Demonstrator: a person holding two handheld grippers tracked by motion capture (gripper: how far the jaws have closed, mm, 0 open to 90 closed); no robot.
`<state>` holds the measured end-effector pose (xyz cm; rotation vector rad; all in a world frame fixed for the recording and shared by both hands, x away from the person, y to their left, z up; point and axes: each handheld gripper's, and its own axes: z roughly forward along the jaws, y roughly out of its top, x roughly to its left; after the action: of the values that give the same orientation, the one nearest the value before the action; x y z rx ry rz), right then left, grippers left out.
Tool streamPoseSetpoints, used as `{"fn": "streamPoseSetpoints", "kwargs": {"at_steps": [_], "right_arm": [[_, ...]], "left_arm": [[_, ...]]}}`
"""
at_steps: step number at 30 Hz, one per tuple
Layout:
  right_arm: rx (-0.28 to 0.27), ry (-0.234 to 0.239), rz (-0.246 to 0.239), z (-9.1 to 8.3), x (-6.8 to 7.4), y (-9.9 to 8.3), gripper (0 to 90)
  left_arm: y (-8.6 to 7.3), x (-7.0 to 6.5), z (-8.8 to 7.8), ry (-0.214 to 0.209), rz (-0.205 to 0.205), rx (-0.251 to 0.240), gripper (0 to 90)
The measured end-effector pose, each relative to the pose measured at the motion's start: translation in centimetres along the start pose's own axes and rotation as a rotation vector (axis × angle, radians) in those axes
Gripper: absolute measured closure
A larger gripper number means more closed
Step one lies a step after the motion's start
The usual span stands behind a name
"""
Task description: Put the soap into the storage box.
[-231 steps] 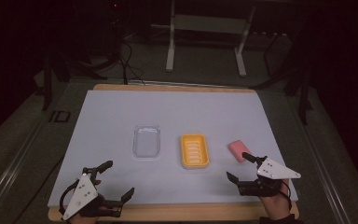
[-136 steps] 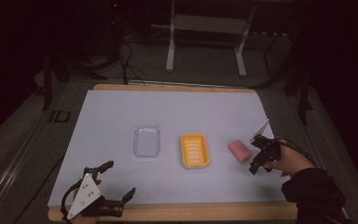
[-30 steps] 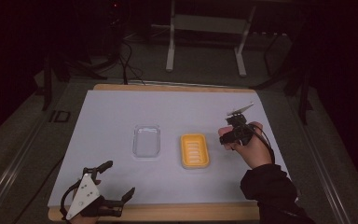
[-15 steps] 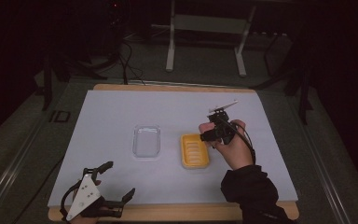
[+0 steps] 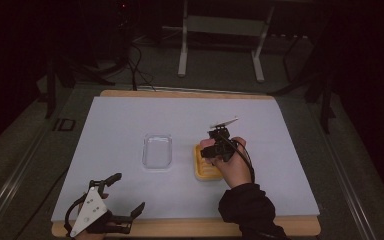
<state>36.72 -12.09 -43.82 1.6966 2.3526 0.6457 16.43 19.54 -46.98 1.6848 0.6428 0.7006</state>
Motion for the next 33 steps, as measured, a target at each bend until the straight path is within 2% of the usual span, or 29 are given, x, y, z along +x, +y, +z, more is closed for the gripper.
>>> {"fn": "streamPoseSetpoints", "kwargs": {"at_steps": [2,7,11,16,18,24,29,33], "right_arm": [[0.009,-0.016,0.010,0.8,0.0,-0.2,37.7],[0.043,-0.017,0.033,2.5,0.1,-0.5,37.6],[0.052,-0.009,0.031,3.2,0.3,-0.6,37.6],[0.060,-0.027,0.028,4.1,0.4,-0.6,37.6],[0.074,-0.025,0.037,4.5,0.3,-0.6,37.6],[0.110,-0.033,0.024,5.6,0.1,-0.8,37.4],[0.122,-0.020,0.009,5.4,0.0,-0.6,35.3],[0.095,-0.007,-0.014,4.2,-0.2,-0.2,29.0]], "left_arm": [[0.0,0.0,0.0,-0.004,0.000,-0.001,0.4],[0.0,-0.1,0.1,-0.003,0.002,0.002,0.4],[0.0,0.0,0.1,-0.003,0.001,0.003,0.4],[0.0,-0.1,0.1,-0.006,0.001,0.003,0.4],[0.0,0.0,0.1,-0.005,0.002,0.004,0.4],[0.0,-0.1,0.1,-0.006,0.003,0.006,0.4],[-0.1,-0.1,0.2,-0.006,0.003,0.011,0.4],[-0.1,-0.1,0.1,-0.007,0.004,0.011,0.4]]}}
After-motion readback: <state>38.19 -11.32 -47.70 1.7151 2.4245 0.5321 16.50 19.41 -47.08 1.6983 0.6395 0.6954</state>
